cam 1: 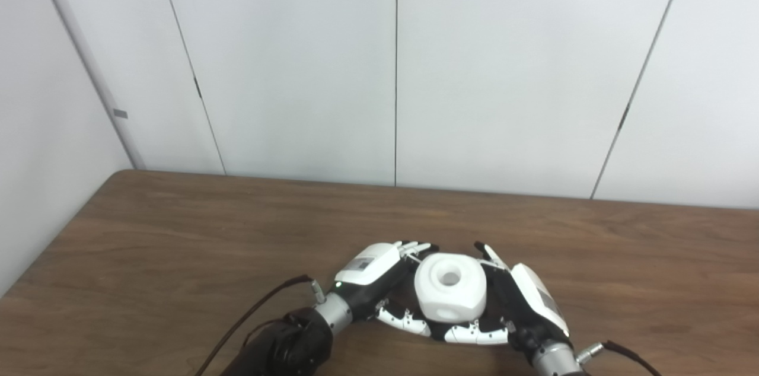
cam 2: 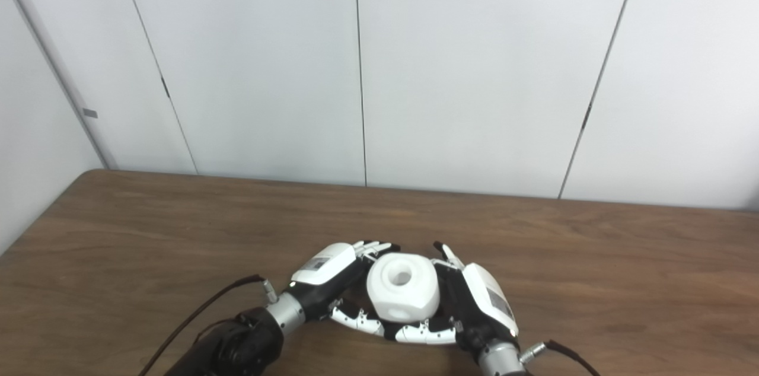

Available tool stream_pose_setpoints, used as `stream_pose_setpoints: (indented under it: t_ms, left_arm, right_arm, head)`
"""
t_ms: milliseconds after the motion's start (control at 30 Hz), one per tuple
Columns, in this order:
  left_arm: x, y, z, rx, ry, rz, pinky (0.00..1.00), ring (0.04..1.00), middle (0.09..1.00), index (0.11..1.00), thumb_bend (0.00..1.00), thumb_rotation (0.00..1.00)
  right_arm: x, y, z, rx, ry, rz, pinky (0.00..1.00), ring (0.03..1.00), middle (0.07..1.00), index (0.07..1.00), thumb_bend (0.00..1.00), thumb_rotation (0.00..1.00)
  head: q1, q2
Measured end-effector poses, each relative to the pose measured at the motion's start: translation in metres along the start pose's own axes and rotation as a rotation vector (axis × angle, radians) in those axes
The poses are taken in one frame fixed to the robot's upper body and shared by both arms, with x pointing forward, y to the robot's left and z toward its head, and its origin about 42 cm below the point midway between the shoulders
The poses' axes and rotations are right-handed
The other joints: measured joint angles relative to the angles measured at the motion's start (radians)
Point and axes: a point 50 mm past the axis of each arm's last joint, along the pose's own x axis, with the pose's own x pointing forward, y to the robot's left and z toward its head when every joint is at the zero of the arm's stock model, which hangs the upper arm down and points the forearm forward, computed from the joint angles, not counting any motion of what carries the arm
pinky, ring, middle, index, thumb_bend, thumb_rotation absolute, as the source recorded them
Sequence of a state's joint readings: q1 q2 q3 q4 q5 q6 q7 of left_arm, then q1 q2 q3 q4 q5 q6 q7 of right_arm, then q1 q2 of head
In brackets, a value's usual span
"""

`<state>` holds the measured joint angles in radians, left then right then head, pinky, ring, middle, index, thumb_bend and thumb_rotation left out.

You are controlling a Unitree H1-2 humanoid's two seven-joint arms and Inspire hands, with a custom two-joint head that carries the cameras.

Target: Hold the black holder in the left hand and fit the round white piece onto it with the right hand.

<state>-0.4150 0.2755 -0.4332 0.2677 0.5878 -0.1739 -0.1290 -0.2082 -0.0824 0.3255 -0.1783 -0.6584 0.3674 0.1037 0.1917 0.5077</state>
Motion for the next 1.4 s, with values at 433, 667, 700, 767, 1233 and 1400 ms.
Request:
stream_pose_setpoints:
  t_ms: [433, 667, 700, 767, 1233, 1400]
  left_arm:
    - [0.000, 0.000, 0.000, 0.000, 0.000, 0.000, 1.00, 0.967, 0.949, 0.476, 0.51, 0.05]
    - [0.000, 0.000, 0.000, 0.000, 0.000, 0.000, 1.00, 0.967, 0.950, 0.476, 0.51, 0.05]
    - [0.000, 0.000, 0.000, 0.000, 0.000, 0.000, 1.00, 0.966, 0.948, 0.476, 0.51, 0.05]
    - [0.000, 0.000, 0.000, -0.001, -0.002, 0.000, 1.00, 0.964, 0.946, 0.476, 0.51, 0.05]
    - [-0.001, 0.001, -0.004, -0.008, -0.016, 0.008, 1.00, 0.965, 0.947, 0.477, 0.51, 0.05]
    - [-0.002, 0.001, -0.006, -0.016, -0.016, 0.008, 1.00, 0.967, 0.947, 0.477, 0.51, 0.05]
  right_arm:
    - [0.000, -0.001, 0.000, -0.013, -0.002, 0.000, 0.80, 0.955, 0.969, 0.771, 0.87, 0.35]
    - [0.001, -0.001, 0.001, -0.017, -0.004, 0.003, 0.79, 0.946, 0.967, 0.799, 0.90, 0.34]
    - [0.001, -0.002, 0.000, -0.019, -0.004, 0.004, 0.79, 0.939, 0.964, 0.817, 0.92, 0.34]
    - [0.002, -0.003, 0.000, -0.023, -0.005, 0.003, 0.79, 0.936, 0.962, 0.832, 0.94, 0.34]
    - [0.002, -0.011, 0.000, -0.026, 0.007, 0.057, 0.83, 0.981, 1.000, 1.000, 1.00, 0.38]
    - [0.002, -0.012, -0.001, -0.023, 0.012, 0.059, 0.84, 0.992, 1.000, 1.000, 1.00, 0.42]
  head:
    - [-0.006, 0.000]
    - [-0.006, 0.000]
    - [-0.011, -0.003]
    - [-0.012, -0.005]
    - [-0.044, -0.025]
    - [-0.052, -0.031]
